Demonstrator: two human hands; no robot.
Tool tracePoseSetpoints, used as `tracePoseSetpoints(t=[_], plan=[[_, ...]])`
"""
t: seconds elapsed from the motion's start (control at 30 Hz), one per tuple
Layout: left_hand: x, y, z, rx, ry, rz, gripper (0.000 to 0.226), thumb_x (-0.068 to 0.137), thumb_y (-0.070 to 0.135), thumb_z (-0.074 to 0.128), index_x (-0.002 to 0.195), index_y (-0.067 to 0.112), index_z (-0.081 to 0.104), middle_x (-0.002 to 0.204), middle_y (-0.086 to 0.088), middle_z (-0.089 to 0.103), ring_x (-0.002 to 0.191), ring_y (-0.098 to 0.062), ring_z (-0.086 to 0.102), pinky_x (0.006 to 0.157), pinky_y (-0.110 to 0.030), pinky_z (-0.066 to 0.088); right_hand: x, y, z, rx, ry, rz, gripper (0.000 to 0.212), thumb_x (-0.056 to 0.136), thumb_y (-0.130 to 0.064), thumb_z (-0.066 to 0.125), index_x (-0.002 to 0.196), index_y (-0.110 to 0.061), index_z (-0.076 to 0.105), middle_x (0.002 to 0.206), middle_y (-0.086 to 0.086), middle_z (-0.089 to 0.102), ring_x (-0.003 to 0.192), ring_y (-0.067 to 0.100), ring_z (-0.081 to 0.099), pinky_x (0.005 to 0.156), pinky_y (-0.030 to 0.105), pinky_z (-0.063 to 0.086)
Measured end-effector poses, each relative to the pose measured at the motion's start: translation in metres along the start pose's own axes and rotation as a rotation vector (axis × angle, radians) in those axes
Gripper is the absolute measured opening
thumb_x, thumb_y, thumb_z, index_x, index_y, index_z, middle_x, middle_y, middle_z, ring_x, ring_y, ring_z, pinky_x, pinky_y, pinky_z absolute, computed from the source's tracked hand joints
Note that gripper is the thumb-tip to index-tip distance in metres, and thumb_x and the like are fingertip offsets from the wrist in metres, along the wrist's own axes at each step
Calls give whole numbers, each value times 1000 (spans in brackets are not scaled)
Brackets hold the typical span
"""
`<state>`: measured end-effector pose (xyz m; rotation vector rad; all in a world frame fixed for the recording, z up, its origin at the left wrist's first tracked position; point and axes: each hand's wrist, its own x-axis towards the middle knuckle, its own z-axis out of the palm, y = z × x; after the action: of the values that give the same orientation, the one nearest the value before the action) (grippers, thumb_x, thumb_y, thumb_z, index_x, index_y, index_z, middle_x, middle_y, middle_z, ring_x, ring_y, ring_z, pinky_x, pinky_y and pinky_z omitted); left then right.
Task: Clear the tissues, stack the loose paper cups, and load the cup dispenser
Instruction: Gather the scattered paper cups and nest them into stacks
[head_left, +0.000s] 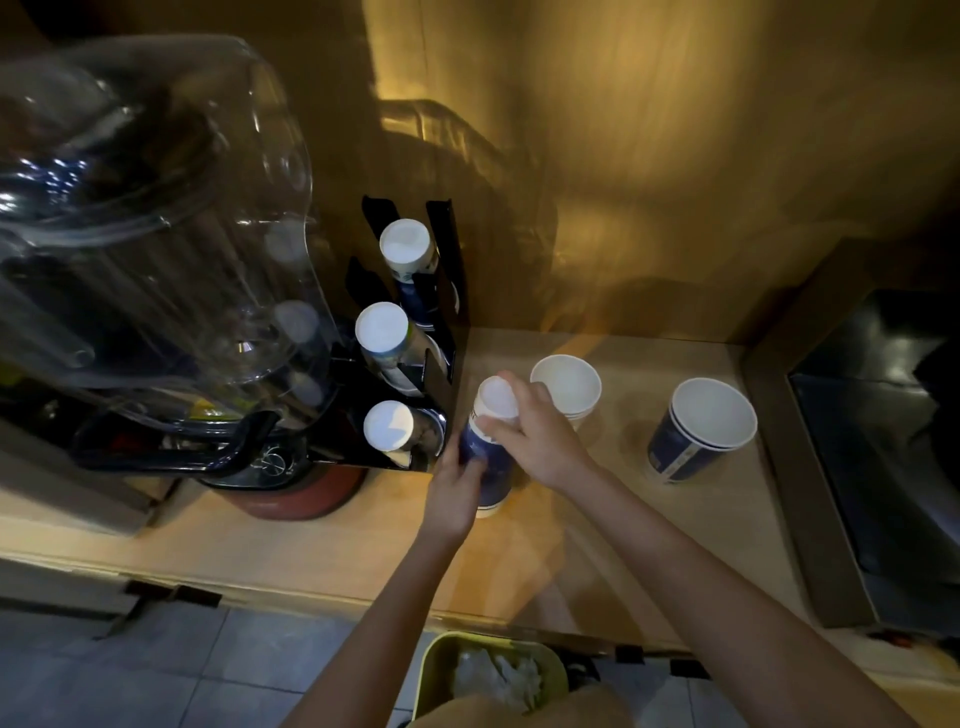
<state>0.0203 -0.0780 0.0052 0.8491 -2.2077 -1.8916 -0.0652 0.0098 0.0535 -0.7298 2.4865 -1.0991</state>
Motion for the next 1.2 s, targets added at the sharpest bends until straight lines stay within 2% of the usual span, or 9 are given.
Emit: tracePoseSetpoints(t=[0.13,0.23,0.3,0.47,0.53,0.6,0.7,0.9,1.2], plan=[[-6,-1,3,-114,39,-74,48,94,40,39,138,22,36,143,-10,42,126,-22,43,109,-42,35,-7,3,-25,128,86,29,56,89,-44,49,138,-26,31,138,6,40,123,22,44,98,32,38],[-11,4,4,-300,37,-144,52,93,34,43,140,17,31,142,-10,41,119,-19,47,96,-31,39,-15,10,-47,322,198,108,60,79,-60,50,129,-30,42,133,4,51,118,21,52,101,47,44],[-14,10,3,-466,-20,-168,50,89,38,47,135,18,40,133,-8,52,108,-17,56,84,-31,45,-20,14,-60,513,312,179,41,82,-49,56,118,-29,50,122,3,59,110,21,58,98,50,47],[-15,29,3,-811,-238,-237,42,78,37,53,118,23,52,106,-3,67,102,-19,60,84,-35,47,-33,23,-83,883,387,330,42,91,-29,50,128,-10,47,103,5,63,85,12,62,65,27,56],[-12,31,1,-804,-239,-221,51,76,35,59,124,21,50,109,-4,67,103,-20,60,82,-36,50,-42,26,-90,921,359,371,41,91,-27,51,126,-7,47,99,5,62,83,13,61,65,28,54],[-10,32,-1,-758,-205,-211,58,73,36,62,126,20,48,111,-5,66,104,-21,61,79,-36,52,-51,30,-98,756,335,379,42,88,-26,56,125,-7,48,112,10,61,90,15,60,70,28,50],[-12,36,-2,-633,-130,-175,66,65,40,66,126,21,49,119,-8,63,106,-23,61,78,-37,52,-63,33,-107,213,363,179,65,79,-31,68,135,-18,37,137,6,44,125,19,42,98,31,38],[-24,46,8,-481,-117,-110,75,57,46,73,125,24,50,127,-11,56,109,-26,59,74,-37,54,-69,9,-93,-532,-46,-323,104,60,-57,74,143,-26,20,152,1,26,140,19,19,116,38,18],[-33,59,24,-365,0,-53,48,75,30,70,120,23,52,111,0,60,97,-16,60,65,-27,51,-66,30,-87,-519,-19,-318,85,64,-39,74,136,-24,31,133,-4,48,120,16,44,97,29,31]])
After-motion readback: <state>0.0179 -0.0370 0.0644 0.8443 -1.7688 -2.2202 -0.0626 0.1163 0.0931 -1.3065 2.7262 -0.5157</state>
